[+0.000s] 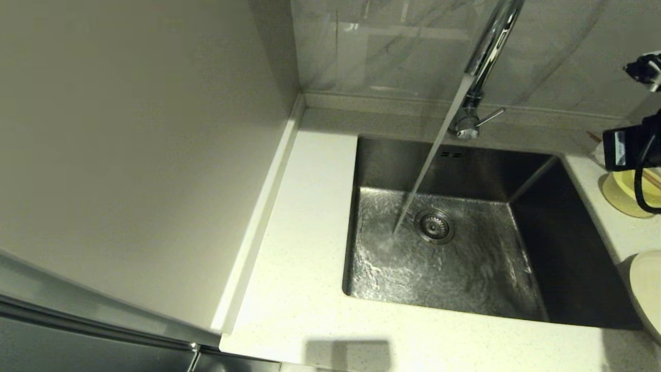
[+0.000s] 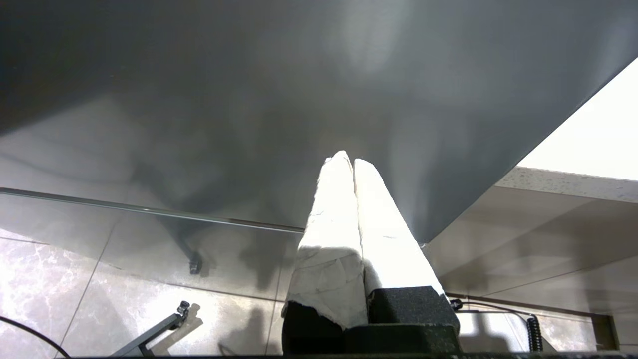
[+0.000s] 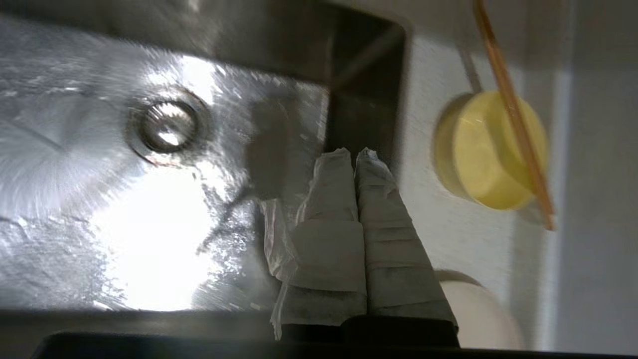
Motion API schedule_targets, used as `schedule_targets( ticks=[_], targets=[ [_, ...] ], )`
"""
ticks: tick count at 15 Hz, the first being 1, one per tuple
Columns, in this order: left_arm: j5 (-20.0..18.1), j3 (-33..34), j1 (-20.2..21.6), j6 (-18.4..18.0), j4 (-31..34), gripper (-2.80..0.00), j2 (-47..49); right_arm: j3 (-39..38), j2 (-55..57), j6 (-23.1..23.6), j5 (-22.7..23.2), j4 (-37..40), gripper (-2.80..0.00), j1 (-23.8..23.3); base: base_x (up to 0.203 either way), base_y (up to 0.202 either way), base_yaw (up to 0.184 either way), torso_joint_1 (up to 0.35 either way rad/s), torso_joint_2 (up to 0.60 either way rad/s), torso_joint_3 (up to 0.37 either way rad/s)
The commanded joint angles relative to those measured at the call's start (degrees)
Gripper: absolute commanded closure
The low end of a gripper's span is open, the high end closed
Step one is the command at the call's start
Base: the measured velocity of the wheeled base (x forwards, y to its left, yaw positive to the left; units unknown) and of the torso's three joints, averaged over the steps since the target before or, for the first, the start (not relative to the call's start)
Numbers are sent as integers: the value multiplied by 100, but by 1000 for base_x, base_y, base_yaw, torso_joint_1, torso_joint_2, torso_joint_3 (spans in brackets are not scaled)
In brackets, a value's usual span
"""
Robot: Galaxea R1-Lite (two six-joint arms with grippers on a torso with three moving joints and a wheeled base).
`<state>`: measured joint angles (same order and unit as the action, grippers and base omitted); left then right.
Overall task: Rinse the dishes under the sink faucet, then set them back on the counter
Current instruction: Turn off the faucet
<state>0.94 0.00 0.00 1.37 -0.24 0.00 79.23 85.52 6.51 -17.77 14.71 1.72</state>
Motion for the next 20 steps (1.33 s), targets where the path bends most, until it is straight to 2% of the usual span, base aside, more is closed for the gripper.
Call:
schedule_targets(
  ticks=[1, 4, 5, 7, 8, 12, 14, 18, 20],
  targets=[
    [3, 0, 0, 3, -2, 0, -9, 352, 261, -757, -6, 14, 0, 187, 0, 0, 0, 0, 0, 0],
    [3, 0, 0, 3, -2, 0, -9, 978, 811, -2358, -45, 5, 0, 257, 0, 0, 0, 0, 0, 0],
    [3, 0, 0, 3, -2, 0, -9, 1000, 940, -2693, -207, 10, 0, 263, 0, 0, 0, 0, 0, 0],
    [3, 0, 0, 3, -2, 0, -9, 877, 1089, -2810, -225, 5, 0, 276, 0, 0, 0, 0, 0, 0],
    [3, 0, 0, 3, -2, 0, -9, 940, 1197, -2887, -30, -1, 0, 276, 0, 0, 0, 0, 0, 0],
    [3, 0, 0, 3, -2, 0, -9, 1723, 1690, -4174, 672, 5, 0, 269, 0, 0, 0, 0, 0, 0],
    [3, 0, 0, 3, -2, 0, -9, 1789, 1749, -4359, 1028, 6, 0, 259, 0, 0, 0, 0, 0, 0],
    [3, 0, 0, 3, -2, 0, -9, 1886, 1919, -4429, 1070, -115, 0, 259, 0, 0, 0, 0, 0, 0],
    [3, 0, 0, 3, -2, 0, -9, 1848, 2014, -4472, 1070, -693, 0, 261, 0, 0, 0, 0, 0, 0]
  ],
)
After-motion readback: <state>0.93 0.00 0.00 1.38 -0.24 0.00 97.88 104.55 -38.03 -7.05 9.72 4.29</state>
